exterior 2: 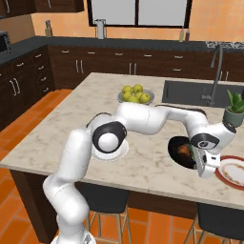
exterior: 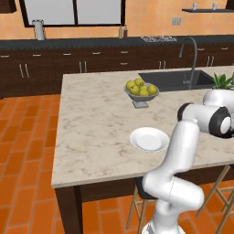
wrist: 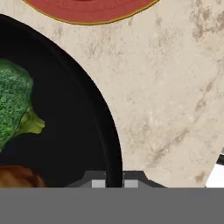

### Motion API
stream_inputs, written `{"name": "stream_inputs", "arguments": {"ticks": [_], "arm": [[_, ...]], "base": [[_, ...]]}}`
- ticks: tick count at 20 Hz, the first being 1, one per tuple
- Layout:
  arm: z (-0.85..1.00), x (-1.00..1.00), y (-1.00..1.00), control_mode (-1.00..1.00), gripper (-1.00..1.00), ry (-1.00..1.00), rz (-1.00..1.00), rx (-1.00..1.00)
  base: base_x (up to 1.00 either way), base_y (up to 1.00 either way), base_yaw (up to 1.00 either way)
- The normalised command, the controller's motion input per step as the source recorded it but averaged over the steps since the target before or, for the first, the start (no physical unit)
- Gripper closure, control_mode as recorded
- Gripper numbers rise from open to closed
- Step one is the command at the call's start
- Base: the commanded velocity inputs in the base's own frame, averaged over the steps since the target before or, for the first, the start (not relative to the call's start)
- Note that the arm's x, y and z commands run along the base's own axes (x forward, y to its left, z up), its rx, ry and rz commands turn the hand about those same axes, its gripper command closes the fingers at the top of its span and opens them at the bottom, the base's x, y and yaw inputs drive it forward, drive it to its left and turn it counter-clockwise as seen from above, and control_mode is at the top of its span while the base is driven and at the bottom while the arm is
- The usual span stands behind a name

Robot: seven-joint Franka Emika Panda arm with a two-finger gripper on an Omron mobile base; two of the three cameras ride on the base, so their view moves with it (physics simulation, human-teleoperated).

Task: Pick the chicken drumstick and broccoli from their plates and place them in the bowl. Then put the bowl in the fridge.

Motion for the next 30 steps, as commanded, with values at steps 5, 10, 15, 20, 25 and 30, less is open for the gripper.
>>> {"name": "stream_inputs", "arguments": {"ticks": [5, 10, 15, 20, 25, 30], "arm": [[0.62, -0.95, 1.0, -1.0, 1.0, 0.0, 0.04, -0.46], [0.64, -0.86, 1.0, -1.0, 1.0, -0.19, 0.1, -0.38], [0.7, -0.44, 0.85, -1.0, 1.0, -0.02, 0.09, -0.03], [0.71, -0.35, 0.79, -1.0, 1.0, 0.03, 0.11, -0.01], [0.46, -0.3, 0.92, -1.0, 1.0, 0.08, 0.11, 0.0], [0.17, -0.19, 0.2, 1.0, 1.0, 0.01, 0.04, 0.01]], "base": [[0.0, 0.0, 0.0], [0.0, 0.0, 0.0], [0.0, 0.0, 0.0], [0.0, 0.0, 0.0], [0.0, 0.0, 0.0], [-0.52, 0.0, 0.01]]}}
